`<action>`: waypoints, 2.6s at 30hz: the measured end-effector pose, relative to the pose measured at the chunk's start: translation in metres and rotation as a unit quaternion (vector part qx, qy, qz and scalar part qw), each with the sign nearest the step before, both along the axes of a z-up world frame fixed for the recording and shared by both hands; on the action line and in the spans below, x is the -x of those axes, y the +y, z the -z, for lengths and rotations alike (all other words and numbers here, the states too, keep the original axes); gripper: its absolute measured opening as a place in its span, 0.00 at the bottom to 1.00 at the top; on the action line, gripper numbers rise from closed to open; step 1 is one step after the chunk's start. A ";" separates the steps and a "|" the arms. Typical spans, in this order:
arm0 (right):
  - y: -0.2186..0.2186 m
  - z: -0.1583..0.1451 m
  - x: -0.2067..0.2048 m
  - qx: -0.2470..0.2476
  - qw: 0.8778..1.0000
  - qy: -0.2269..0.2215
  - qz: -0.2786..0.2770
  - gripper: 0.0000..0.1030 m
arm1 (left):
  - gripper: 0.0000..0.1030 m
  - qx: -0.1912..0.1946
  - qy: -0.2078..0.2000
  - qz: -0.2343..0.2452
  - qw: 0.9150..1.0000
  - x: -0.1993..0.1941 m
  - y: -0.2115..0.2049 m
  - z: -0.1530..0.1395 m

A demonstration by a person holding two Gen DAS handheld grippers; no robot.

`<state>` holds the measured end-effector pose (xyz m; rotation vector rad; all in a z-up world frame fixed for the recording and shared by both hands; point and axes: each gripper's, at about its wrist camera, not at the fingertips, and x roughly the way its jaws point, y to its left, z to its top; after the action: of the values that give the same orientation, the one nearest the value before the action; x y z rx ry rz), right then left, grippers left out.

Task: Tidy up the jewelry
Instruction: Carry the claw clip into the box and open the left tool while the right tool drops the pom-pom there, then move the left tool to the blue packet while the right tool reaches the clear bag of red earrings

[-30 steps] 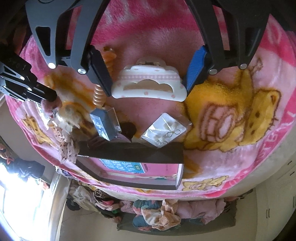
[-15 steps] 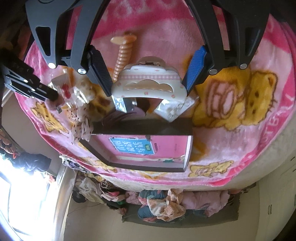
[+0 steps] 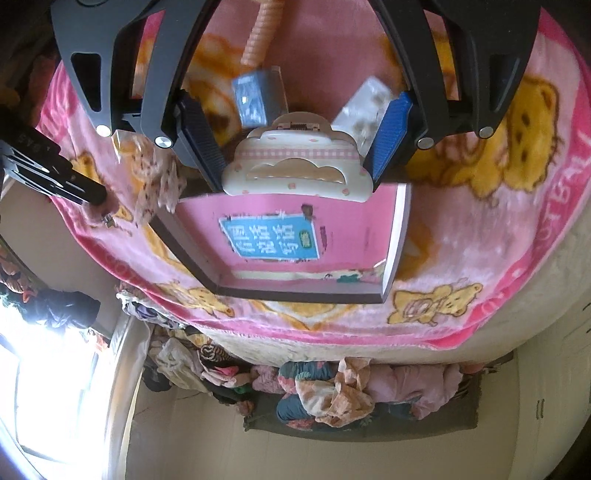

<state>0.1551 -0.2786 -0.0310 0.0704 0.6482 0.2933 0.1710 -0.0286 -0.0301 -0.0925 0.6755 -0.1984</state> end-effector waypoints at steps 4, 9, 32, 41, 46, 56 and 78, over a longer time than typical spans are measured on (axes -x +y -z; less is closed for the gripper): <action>0.001 -0.005 -0.016 0.006 1.000 -0.007 0.000 0.27 | 0.64 -0.003 -0.001 -0.001 1.000 -0.017 -0.003 -0.002; 0.005 -0.009 -0.037 0.016 1.000 -0.015 -0.006 0.27 | 0.64 -0.014 0.005 -0.003 1.000 -0.037 -0.007 0.002; 0.024 0.047 -0.116 0.030 0.996 0.085 -0.020 0.27 | 0.65 -0.032 0.057 -0.006 0.998 -0.097 -0.009 0.038; 0.025 0.052 -0.108 0.028 0.996 0.080 -0.018 0.37 | 0.65 -0.029 0.067 -0.007 0.997 -0.099 -0.006 0.048; 0.020 0.045 -0.096 0.021 0.998 0.055 -0.009 0.56 | 0.65 -0.025 0.066 -0.005 0.998 -0.097 -0.005 0.048; 0.006 0.024 -0.062 0.019 1.000 -0.008 0.010 0.80 | 0.85 -0.020 0.028 -0.017 0.999 -0.078 -0.003 0.031; -0.004 -0.001 0.007 0.023 0.997 -0.069 0.013 0.89 | 0.89 0.013 -0.056 -0.025 0.998 -0.005 0.002 -0.009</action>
<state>0.1482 -0.2823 -0.0301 0.0146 0.5160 0.2563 0.1759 -0.0266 -0.0213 -0.1235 0.5589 -0.1625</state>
